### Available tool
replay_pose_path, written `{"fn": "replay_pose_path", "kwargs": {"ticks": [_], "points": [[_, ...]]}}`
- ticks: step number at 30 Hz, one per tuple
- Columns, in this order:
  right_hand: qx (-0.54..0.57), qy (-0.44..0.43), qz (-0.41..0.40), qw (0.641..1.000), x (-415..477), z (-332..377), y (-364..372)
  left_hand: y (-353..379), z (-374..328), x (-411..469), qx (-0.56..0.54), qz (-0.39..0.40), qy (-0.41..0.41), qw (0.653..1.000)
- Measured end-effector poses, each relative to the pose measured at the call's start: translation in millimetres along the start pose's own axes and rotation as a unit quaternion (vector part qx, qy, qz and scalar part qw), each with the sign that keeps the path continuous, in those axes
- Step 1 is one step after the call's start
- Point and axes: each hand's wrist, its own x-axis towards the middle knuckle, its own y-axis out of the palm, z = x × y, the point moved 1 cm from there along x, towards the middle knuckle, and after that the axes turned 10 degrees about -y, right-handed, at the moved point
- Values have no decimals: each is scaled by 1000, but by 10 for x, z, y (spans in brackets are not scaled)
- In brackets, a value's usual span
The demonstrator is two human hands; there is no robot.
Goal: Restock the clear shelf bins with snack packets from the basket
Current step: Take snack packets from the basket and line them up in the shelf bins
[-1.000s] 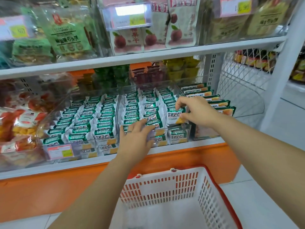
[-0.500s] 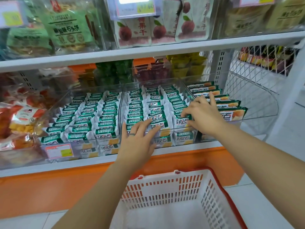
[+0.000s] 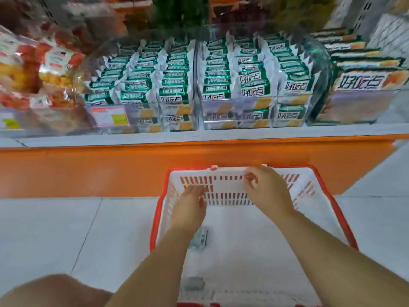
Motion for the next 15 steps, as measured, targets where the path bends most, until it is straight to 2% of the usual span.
{"fn": "replay_pose_path", "kwargs": {"ticks": [4,9,12,15], "points": [[56,106,180,976,-70,-213,671,540,580,101,60,164,-114,978],[103,187,362,907,-253,-500,1244,1123,860,232,133,235,-117,956],[113,208,404,884,-323,-641,1414,1386,919,252,153,259,-135,944],[122,222,406,878,-336,-705,1485,1494,871,248,197,230,-149,941]]}}
